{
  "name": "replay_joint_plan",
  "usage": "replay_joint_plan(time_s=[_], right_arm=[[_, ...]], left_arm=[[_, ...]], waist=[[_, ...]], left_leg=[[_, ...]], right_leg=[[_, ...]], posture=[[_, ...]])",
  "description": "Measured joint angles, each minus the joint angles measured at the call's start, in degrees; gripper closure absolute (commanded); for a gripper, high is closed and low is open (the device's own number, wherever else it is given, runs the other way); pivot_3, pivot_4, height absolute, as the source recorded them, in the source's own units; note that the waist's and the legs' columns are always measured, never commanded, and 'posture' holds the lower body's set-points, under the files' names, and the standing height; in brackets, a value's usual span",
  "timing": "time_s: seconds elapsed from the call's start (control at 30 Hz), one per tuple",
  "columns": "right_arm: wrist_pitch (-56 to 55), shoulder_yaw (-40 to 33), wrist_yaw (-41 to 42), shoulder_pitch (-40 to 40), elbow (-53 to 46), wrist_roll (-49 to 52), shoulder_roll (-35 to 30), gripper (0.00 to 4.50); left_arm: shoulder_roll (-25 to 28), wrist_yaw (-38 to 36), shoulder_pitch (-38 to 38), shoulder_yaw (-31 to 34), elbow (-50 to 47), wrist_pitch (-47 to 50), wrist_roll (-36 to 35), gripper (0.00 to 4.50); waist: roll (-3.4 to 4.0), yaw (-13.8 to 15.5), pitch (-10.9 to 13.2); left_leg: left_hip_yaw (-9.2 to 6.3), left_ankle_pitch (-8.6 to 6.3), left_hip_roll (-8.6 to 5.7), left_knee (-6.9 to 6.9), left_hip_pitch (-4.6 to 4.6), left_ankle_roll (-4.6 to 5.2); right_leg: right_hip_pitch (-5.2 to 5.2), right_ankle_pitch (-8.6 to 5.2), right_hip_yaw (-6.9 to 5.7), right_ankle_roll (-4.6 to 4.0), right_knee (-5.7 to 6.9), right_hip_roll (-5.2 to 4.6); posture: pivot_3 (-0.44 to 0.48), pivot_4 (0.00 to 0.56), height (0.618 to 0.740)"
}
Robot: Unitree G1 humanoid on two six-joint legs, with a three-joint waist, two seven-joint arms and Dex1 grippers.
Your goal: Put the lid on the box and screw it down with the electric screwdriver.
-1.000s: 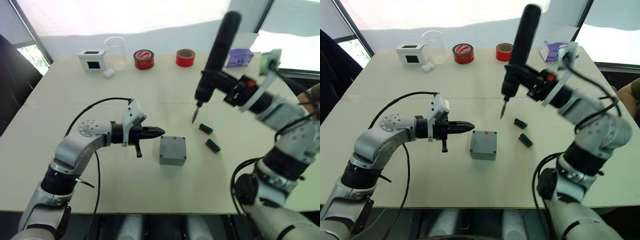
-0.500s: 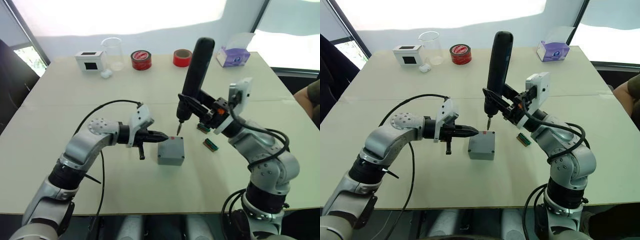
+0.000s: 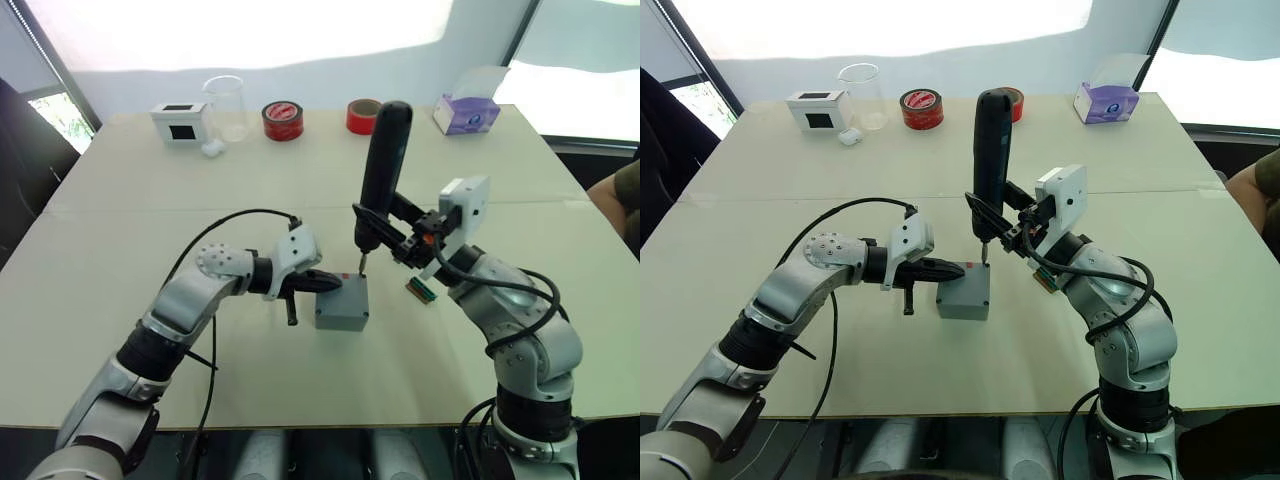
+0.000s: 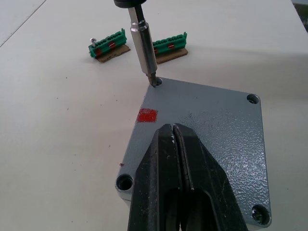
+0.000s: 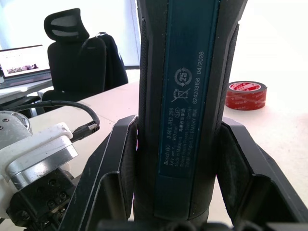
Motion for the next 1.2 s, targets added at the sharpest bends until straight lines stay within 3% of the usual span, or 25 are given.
replay_joint_plan(time_s=[0.47, 0.67, 1.2], right_arm=[[-5.9, 2.35, 0.24, 4.07, 0.7, -0.76, -2.42, 2.7], [-9.27, 5.18, -0.58, 7.35, 0.21, -2.84, -3.48, 2.7], [-13.26, 5.98, -1.64, 8.98, 2.6, -2.93, -3.56, 2.7]], left_arm=[[0.03, -0.29, 0.22, -0.02, -0.12, 0.08, 0.27, 4.5], [0.03, -0.62, 0.72, -0.85, -0.01, -0.21, 1.58, 4.5], [-0.16, -1.22, 1.75, -1.12, 0.0, -1.33, 2.73, 4.5]], waist=[[-0.09, 0.1, -0.08], [-0.56, 0.07, -0.43], [-0.94, 0.21, -1.32]], left_leg=[[-0.02, -0.01, 0.0, 0.02, 0.09, 0.02], [-0.02, -0.11, 0.08, -0.15, 1.1, 0.14], [-0.08, -0.15, 0.1, -0.17, 1.12, 0.18]], right_leg=[[0.12, 0.0, -0.02, 0.0, -0.01, 0.0], [1.15, -0.07, -0.04, -0.06, -0.24, 0.04], [1.15, -0.12, -0.05, -0.15, -0.26, -0.03]], posture=[[0.0, 0.15, 0.74], [0.0, 0.15, 0.74], [0.0, 0.15, 0.74]])
